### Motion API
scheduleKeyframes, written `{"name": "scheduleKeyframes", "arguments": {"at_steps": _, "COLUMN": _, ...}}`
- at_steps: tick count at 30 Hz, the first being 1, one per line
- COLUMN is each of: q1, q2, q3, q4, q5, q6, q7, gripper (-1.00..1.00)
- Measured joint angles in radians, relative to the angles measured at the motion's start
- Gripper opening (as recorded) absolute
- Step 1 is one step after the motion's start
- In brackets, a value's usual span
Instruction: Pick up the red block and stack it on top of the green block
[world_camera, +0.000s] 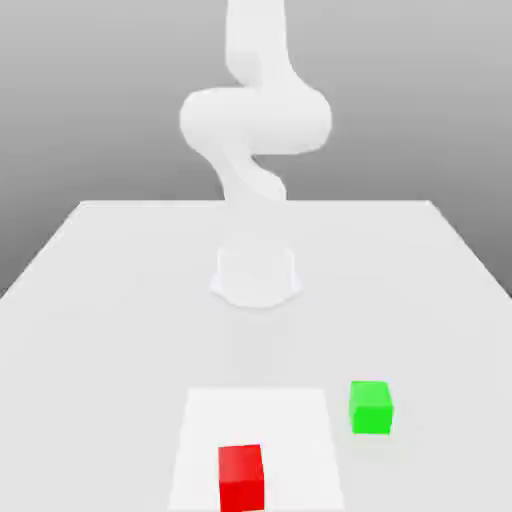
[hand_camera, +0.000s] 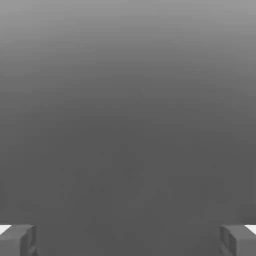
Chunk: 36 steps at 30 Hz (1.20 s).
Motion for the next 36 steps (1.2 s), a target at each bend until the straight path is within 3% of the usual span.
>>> {"name": "scheduleKeyframes", "arguments": {"at_steps": 24, "q1": 0.016, "q2": 0.876, "q3": -0.045, "q4": -0.151, "q5": 0.026, "q6": 0.332, "q7": -0.143, "gripper": 0.00}}
{"name": "scheduleKeyframes", "arguments": {"at_steps": 29, "q1": 0.005, "q2": 1.057, "q3": -0.032, "q4": -0.136, "q5": 0.039, "q6": 0.466, "q7": -0.158, "gripper": 0.00}}
{"name": "scheduleKeyframes", "arguments": {"at_steps": 30, "q1": 0.003, "q2": 1.085, "q3": -0.029, "q4": -0.132, "q5": 0.042, "q6": 0.490, "q7": -0.161, "gripper": -1.00}}
{"name": "scheduleKeyframes", "arguments": {"at_steps": 36, "q1": 0.001, "q2": 1.100, "q3": -0.027, "q4": -0.130, "q5": 0.042, "q6": 0.501, "q7": -0.161, "gripper": -1.00}}
